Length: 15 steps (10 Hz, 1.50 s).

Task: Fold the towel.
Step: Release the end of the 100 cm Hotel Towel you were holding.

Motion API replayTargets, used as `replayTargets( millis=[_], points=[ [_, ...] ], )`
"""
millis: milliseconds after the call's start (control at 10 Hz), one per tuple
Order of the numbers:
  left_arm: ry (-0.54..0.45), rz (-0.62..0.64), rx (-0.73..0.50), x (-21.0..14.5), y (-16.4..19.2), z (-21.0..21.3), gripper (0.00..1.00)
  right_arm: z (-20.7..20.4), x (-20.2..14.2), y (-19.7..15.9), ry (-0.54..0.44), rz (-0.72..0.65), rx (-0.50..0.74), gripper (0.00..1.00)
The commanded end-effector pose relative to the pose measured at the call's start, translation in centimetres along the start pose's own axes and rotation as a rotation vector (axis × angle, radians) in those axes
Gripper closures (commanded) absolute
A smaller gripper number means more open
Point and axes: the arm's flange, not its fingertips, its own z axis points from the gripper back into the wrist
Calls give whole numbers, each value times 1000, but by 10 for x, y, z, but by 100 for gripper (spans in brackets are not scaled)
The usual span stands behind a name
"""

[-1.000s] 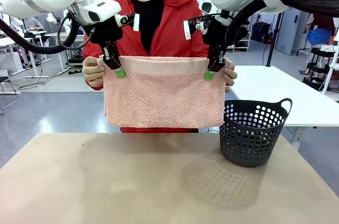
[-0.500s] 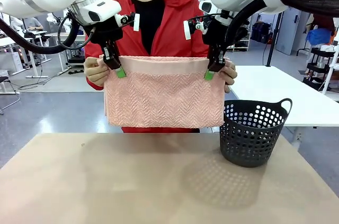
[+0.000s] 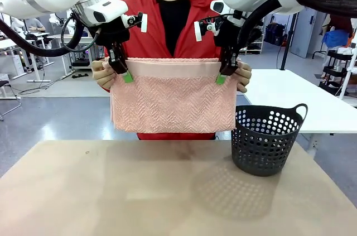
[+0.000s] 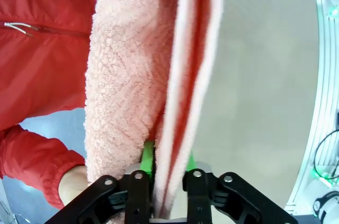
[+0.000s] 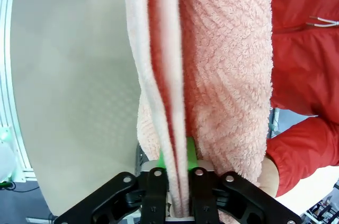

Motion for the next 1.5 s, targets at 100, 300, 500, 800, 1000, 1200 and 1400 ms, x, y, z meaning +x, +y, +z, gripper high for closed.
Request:
replayTargets(
  millis=[100, 300, 500, 800, 1000, 1200, 1400],
  points=[
    [-7, 12, 22, -1, -2, 16, 0, 15, -3, -6, -34, -36, 1, 23],
    [-25, 46, 43, -3, -1, 43, 0, 51, -1, -4, -68, -76, -29, 0],
    [-71, 72, 89, -7, -6, 84, 0, 109, -12, 2, -123, -132, -107, 16],
    [-197, 382, 141, -86, -17, 153, 0, 157, -80, 24, -152, -358, -164, 0],
    [-165, 587, 290, -154, -38, 176, 0, 180, -129, 46, -171, -555, -227, 0],
    [-143, 736, 372, -200, -61, 187, 0, 190, -167, 63, -177, -688, -292, 0],
    [-158, 774, 391, -215, -71, 190, 0, 192, -179, 67, -184, -742, -307, 0]
  ],
)
